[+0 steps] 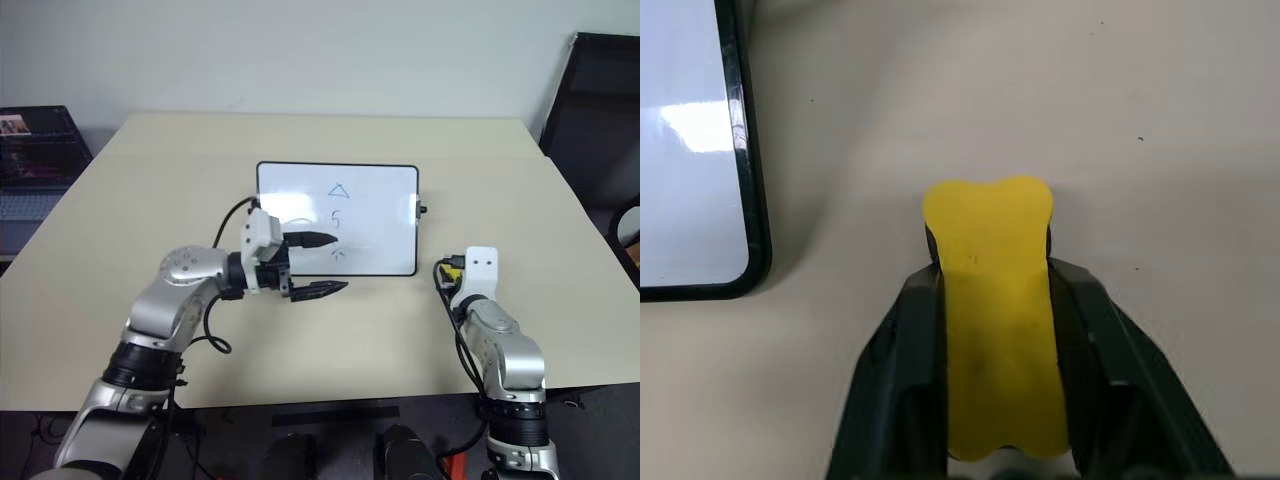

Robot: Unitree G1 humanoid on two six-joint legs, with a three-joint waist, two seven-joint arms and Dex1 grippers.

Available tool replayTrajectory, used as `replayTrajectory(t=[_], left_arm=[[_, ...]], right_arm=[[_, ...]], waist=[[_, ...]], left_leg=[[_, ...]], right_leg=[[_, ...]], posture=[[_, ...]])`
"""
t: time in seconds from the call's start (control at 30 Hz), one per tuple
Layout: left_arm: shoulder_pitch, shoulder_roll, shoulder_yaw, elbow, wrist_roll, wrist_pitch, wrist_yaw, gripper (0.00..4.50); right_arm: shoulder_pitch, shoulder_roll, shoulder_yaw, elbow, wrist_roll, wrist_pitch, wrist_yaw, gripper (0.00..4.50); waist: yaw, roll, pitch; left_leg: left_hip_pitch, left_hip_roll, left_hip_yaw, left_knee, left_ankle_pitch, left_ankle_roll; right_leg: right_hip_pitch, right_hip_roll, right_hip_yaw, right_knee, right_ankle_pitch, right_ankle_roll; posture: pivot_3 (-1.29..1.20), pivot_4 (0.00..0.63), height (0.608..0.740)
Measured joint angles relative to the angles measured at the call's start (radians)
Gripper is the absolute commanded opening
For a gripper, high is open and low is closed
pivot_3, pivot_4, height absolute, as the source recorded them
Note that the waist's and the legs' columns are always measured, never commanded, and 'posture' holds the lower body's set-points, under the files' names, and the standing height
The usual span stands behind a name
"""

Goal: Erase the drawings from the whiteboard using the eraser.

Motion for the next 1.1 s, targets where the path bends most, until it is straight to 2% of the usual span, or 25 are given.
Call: replayTrajectory(t=[0.13, 0.33, 0.5, 0.63, 0.73, 0.9, 1.1], left_arm=[[0.027, 0.002, 0.011, -0.031, 0.019, 0.027, 0.069, 4.5], [0.095, 0.004, 0.063, -0.159, 0.059, 0.161, 0.272, 4.5], [0.137, 0.004, 0.07, -0.291, 0.087, 0.275, 0.407, 4.5], [0.162, 0.005, 0.111, -0.344, 0.127, 0.359, 0.53, 4.5], [0.168, 0.005, 0.128, -0.351, 0.143, 0.393, 0.581, 4.5], [0.161, 0.023, 0.14, -0.351, 0.17, 0.421, 0.624, 4.5], [0.129, 0.028, 0.143, -0.356, 0.17, 0.456, 0.639, 4.5]], right_arm=[[0.001, -0.013, 0.004, -0.005, -0.011, 0.0, 0.021, 1.02], [0.089, -0.122, 0.064, -0.133, -0.034, -0.055, 0.119, 1.02], [0.113, -0.127, 0.042, -0.223, 0.029, -0.029, 0.188, 1.02], [-0.034, -0.217, 0.098, -0.217, 0.014, -0.054, 0.266, 1.02], [-0.178, -0.228, 0.188, -0.158, -0.019, -0.116, 0.319, 1.02], [-0.354, -0.157, 0.324, 0.061, -0.095, -0.233, 0.363, 1.02], [-0.527, -0.068, 0.4, 0.313, -0.17, -0.367, 0.397, 1.02]], waist=[[0.0, 0.0, 0.0], [0.0, 0.0, 0.0], [0.0, 0.0, 0.0], [-0.007, 0.001, 0.001], [-0.006, 0.001, 0.001], [-0.001, 0.001, 0.001], [0.0, 0.0, 0.001]], left_leg=[[0.0, 0.0, 0.0, 0.0, 0.0, 0.0], [0.0, 0.0, -0.001, 0.0, 0.0, 0.0], [0.001, 0.0, -0.003, 0.001, 0.0, 0.0], [0.002, 0.0, -0.002, 0.001, 0.0, 0.0], [0.002, -0.001, -0.002, 0.001, 0.0, 0.0], [0.0, 0.0, -0.001, 0.0, 0.0, 0.0], [-0.001, 0.0, -0.001, 0.0, 0.0, 0.0]], right_leg=[[0.0, 0.0, 0.0, 0.0, 0.0, 0.0], [0.0, 0.0, 0.001, 0.0, 0.0, 0.0], [0.001, 0.0, 0.001, 0.001, 0.0, 0.0], [0.001, 0.0, 0.002, 0.001, 0.002, 0.003], [0.001, 0.002, 0.0, 0.0, 0.002, 0.002], [-0.001, 0.001, 0.001, -0.001, 0.002, 0.002], [-0.001, -0.001, -0.001, -0.001, 0.005, -0.003]], posture=[[0.0, 0.15, 0.74], [0.0, 0.15, 0.74], [0.0, 0.15, 0.74], [0.0, 0.15, 0.74], [0.0, 0.15, 0.74], [0.0, 0.15, 0.74], [0.0, 0.15, 0.74]])
